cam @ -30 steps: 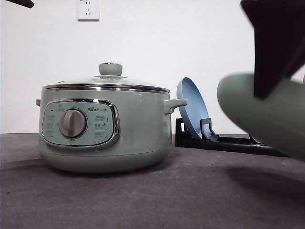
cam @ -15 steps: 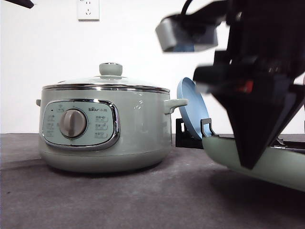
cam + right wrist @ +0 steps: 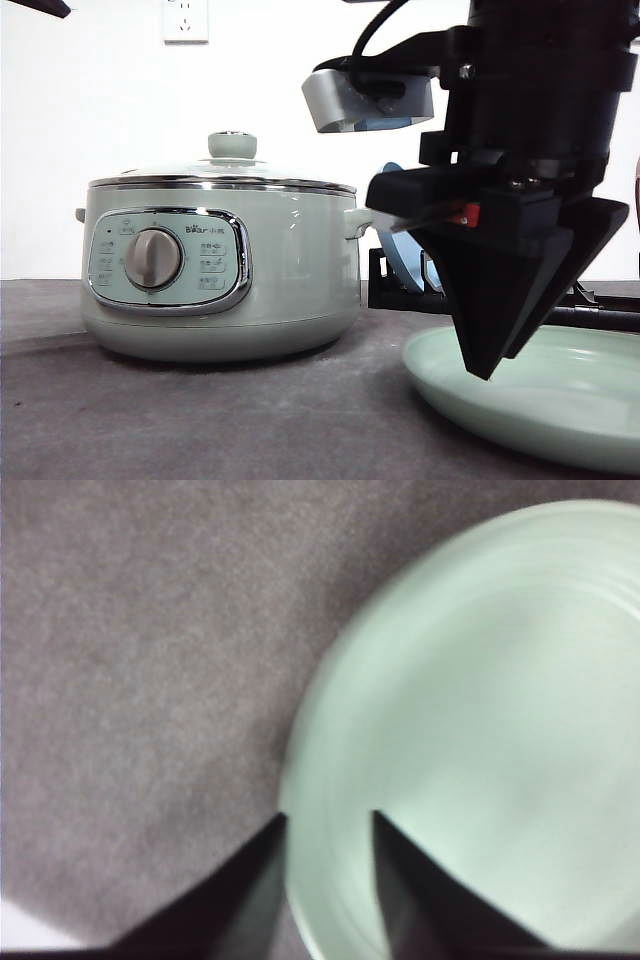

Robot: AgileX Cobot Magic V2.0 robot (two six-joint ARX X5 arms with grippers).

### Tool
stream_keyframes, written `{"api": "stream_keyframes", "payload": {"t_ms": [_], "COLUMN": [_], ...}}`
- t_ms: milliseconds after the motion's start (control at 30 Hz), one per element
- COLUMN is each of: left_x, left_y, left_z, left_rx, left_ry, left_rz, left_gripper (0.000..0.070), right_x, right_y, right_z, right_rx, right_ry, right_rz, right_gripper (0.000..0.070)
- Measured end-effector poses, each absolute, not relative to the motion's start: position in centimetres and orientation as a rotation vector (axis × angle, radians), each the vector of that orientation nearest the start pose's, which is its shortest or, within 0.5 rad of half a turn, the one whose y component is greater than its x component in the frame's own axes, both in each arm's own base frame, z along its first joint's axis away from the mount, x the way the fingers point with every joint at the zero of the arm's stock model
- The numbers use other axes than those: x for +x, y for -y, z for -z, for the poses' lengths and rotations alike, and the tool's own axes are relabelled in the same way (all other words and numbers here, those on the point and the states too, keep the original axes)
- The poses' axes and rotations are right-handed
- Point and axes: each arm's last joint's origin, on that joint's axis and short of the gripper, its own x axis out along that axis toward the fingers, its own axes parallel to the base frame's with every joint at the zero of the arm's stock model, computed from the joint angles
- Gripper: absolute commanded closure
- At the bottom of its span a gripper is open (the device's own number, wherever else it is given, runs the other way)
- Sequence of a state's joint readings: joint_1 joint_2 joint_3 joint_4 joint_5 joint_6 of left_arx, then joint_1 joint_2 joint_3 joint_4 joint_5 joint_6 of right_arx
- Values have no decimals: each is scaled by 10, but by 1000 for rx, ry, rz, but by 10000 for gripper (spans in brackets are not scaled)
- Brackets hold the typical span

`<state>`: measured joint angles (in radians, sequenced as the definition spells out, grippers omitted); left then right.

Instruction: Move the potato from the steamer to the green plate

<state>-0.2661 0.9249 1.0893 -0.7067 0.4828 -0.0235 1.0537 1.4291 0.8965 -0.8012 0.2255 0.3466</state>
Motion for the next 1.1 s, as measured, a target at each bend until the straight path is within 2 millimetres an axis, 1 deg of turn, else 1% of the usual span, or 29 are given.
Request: {"api": "stream_keyframes", "payload": {"t_ms": [133, 200, 267, 367, 433, 533, 667, 700, 867, 1000, 1100], "left_x": [163, 163, 163, 163, 163, 163, 163, 163, 163, 162, 162], "left_y": [58, 58, 58, 58, 58, 58, 58, 58, 58, 58, 58], "left_z": [-365, -365, -365, -365, -365, -365, -365, -365, -365, -364, -364], "left_rx": [-82, -82, -82, -82, -82, -82, -82, -82, -83, -84, -84], "left_ry": [-561, -560, -560, -560, -560, -560, -562, -563, -571, -585, -584], "left_rz": [724, 724, 724, 724, 724, 724, 723, 723, 723, 722, 722], "left_gripper": [25, 25, 25, 24, 25, 24, 25, 25, 24, 25, 25], "right_x": [126, 126, 126, 128, 130, 136, 143, 145, 153, 145, 138], "right_y": [-211, -210, -209, -202, -194, -176, -145, -135, -97, -73, -60], "right_z": [-205, -218, -235, -262, -277, -299, -321, -325, -338, -351, -357], "right_rx": [-489, -435, -370, -277, -227, -145, -42, -19, 46, 69, 75], "right_ry": [-1200, -1184, -1151, -1084, -1038, -976, -891, -872, -785, -679, -624], "right_rz": [-530, -574, -621, -677, -687, -695, -680, -664, -590, -562, -522], "right_gripper": [305, 246, 197, 137, 122, 107, 39, 29, 28, 28, 28]}}
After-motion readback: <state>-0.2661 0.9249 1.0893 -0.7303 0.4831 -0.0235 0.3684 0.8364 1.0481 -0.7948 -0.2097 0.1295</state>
